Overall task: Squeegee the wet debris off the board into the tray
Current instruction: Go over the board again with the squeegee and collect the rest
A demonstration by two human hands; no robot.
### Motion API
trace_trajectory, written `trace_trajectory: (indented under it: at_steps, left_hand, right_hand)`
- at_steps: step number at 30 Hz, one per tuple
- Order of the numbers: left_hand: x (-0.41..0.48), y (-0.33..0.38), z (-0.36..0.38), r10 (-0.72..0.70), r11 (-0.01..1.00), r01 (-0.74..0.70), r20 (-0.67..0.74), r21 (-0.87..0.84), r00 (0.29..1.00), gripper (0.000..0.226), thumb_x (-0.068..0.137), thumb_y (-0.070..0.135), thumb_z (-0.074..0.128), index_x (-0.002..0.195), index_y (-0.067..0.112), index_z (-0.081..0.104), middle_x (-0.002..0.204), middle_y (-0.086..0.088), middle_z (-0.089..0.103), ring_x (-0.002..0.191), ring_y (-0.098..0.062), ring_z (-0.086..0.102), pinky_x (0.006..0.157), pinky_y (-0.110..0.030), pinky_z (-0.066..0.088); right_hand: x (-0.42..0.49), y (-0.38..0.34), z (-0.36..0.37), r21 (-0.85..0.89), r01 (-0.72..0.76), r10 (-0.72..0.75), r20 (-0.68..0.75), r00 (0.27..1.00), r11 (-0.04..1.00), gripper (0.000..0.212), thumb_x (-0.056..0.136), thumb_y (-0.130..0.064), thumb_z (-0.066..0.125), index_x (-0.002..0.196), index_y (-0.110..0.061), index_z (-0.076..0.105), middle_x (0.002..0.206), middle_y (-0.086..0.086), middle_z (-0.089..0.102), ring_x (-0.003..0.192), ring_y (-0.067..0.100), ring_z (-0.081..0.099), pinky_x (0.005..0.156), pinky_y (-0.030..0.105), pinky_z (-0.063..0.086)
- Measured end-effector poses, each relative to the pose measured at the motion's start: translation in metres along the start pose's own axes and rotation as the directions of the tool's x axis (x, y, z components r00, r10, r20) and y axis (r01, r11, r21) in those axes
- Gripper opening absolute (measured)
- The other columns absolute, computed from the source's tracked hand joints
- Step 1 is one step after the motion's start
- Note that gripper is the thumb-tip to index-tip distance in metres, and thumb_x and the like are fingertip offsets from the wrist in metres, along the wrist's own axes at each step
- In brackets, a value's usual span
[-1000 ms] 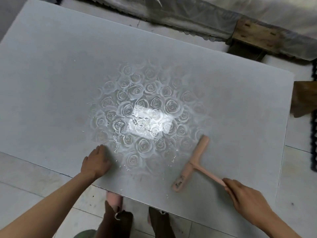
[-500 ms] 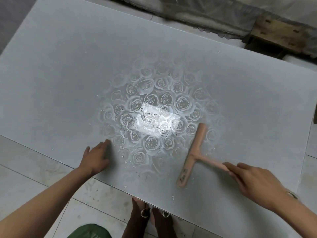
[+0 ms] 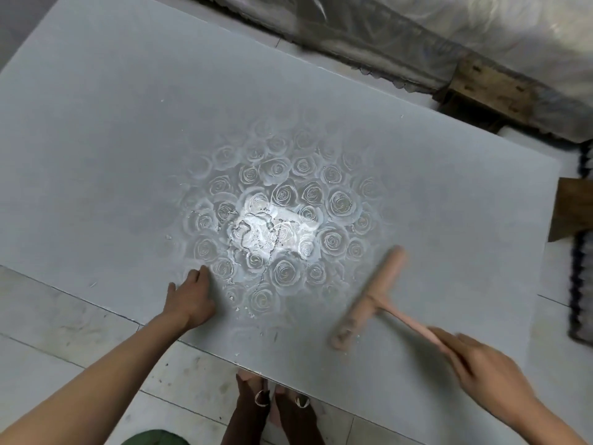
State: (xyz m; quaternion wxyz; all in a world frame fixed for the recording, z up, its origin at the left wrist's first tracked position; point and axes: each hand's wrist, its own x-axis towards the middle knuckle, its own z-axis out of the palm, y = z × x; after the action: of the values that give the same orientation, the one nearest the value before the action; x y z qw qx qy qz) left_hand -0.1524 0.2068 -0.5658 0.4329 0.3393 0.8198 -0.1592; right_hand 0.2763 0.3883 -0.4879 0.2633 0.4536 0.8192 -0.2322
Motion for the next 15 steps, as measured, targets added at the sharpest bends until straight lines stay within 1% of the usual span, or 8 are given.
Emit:
trace_trajectory:
  at_steps: [1,3,5,7,10,13,15]
  left_hand:
    - [-0.003,0.004,-0.002,-0.007,1.000,0.007,-0.011,-0.008,1.000,0.072,0.089,0.013,0.042,0.150,0.007,0.005,0.154,-0.011,0.020,0.137,-0.028,0.034,0.117,-0.045,0.011]
    - [-0.009,0.011,-0.006,0.008,1.000,-0.009,-0.067,-0.003,0.998,0.066,0.090,0.014,0.043,0.148,0.006,0.013,0.154,-0.011,0.019,0.142,-0.026,0.024,0.118,-0.047,0.010]
    - [-0.016,0.019,-0.008,0.068,0.997,-0.062,-0.140,0.044,0.988,0.059,0.089,0.016,0.045,0.142,0.006,0.023,0.151,-0.010,0.022,0.142,-0.025,0.021,0.116,-0.046,0.013]
    - [-0.018,0.025,-0.009,0.124,0.991,-0.111,-0.185,0.079,0.975,0.056,0.088,0.017,0.046,0.139,0.008,0.026,0.151,-0.010,0.022,0.141,-0.025,0.020,0.115,-0.046,0.015]
    - [-0.018,0.039,-0.004,0.184,0.979,-0.164,-0.185,0.118,0.965,0.062,0.088,0.014,0.045,0.144,0.006,0.021,0.154,-0.010,0.017,0.143,-0.025,0.018,0.117,-0.047,0.012]
    - [-0.020,0.051,-0.001,0.197,0.972,-0.177,-0.126,0.157,0.972,0.068,0.090,0.016,0.044,0.150,0.007,0.011,0.159,-0.011,0.007,0.147,-0.024,0.008,0.118,-0.045,0.004]
    - [-0.020,0.058,0.000,0.217,0.965,-0.197,-0.102,0.175,0.971,0.067,0.091,0.017,0.042,0.150,0.007,0.012,0.160,-0.011,0.005,0.148,-0.024,0.007,0.118,-0.045,0.004]
  right_hand:
    - [-0.020,0.017,0.003,0.039,-0.078,0.078,-0.002,0.997,0.996,0.037,0.096,-0.039,0.042,0.129,-0.055,0.042,0.095,-0.022,0.056,0.092,0.009,0.062,0.071,0.027,0.048]
    - [-0.050,0.044,0.012,0.051,-0.173,0.173,-0.009,0.985,0.984,0.035,0.094,-0.039,0.049,0.126,-0.051,0.050,0.096,-0.020,0.060,0.091,0.011,0.064,0.073,0.029,0.050]
    - [-0.067,0.052,0.025,0.000,-0.194,0.194,0.043,0.980,0.981,0.036,0.094,-0.041,0.047,0.128,-0.053,0.047,0.099,-0.020,0.060,0.094,0.008,0.064,0.075,0.026,0.050]
    - [-0.056,0.035,0.041,0.016,-0.174,0.173,0.071,0.982,0.985,0.038,0.097,-0.039,0.042,0.133,-0.052,0.041,0.107,-0.019,0.059,0.099,0.007,0.062,0.077,0.024,0.048]
    - [-0.012,-0.018,0.059,0.123,-0.089,0.086,0.024,0.996,0.988,0.041,0.100,-0.033,0.039,0.139,-0.045,0.039,0.117,-0.011,0.060,0.108,0.014,0.058,0.081,0.030,0.046]
    - [0.030,-0.069,0.058,0.132,0.005,-0.003,-0.015,1.000,0.991,0.039,0.101,-0.035,0.032,0.138,-0.043,0.039,0.110,-0.005,0.060,0.101,0.020,0.058,0.076,0.032,0.045]
    - [0.031,-0.066,0.050,0.110,0.032,-0.027,-0.046,0.999,0.993,0.038,0.100,-0.038,0.030,0.137,-0.045,0.039,0.104,-0.006,0.059,0.096,0.021,0.059,0.073,0.033,0.045]
